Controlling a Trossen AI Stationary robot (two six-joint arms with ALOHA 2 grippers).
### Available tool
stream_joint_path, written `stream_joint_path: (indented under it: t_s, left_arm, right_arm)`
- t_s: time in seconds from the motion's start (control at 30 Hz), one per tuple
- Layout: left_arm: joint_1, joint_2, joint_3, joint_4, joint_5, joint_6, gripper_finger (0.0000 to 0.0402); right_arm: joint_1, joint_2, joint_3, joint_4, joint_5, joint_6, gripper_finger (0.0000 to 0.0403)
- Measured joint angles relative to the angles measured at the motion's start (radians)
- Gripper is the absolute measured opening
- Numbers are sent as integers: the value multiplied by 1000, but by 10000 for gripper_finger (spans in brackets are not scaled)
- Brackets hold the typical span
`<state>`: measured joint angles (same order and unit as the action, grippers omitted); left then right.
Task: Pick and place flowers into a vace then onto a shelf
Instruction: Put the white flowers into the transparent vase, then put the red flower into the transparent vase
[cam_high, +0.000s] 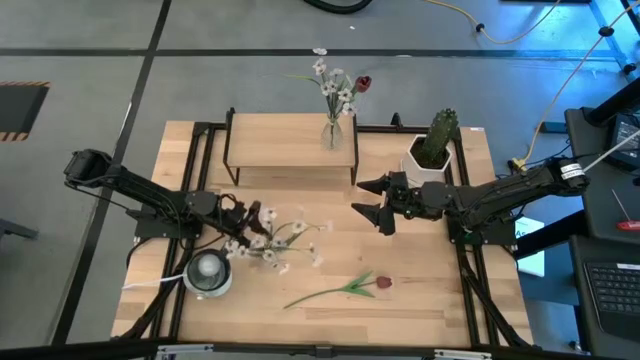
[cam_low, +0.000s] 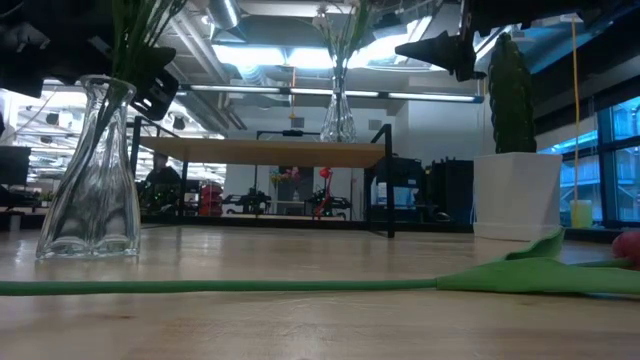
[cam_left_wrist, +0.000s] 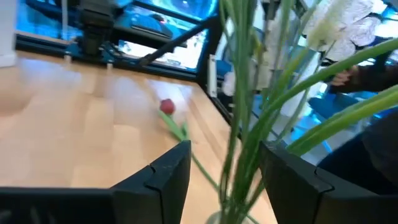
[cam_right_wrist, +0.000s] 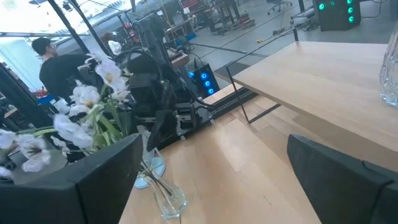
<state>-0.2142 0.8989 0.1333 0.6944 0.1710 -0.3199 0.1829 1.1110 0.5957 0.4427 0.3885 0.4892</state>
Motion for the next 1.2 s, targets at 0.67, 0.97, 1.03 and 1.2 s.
stream_joint_path:
  t_s: [0.67,0.97,1.03,1.2]
  left_arm:
    - [0,-113,0,-113,-23,-45,168]
    - [0,-243,0,-294,-78,-79,168]
    - [0,-274,4,-317,-97,-79,168]
    - [0,-342,124,-578,-139,-61,168]
  right_arm:
    - [0,0,0,1,-10,0,399]
    - [5,0,0,0,-27,-17,399]
    - [5,0,0,1,-27,-22,399]
    - [5,0,0,1,-27,-23,399]
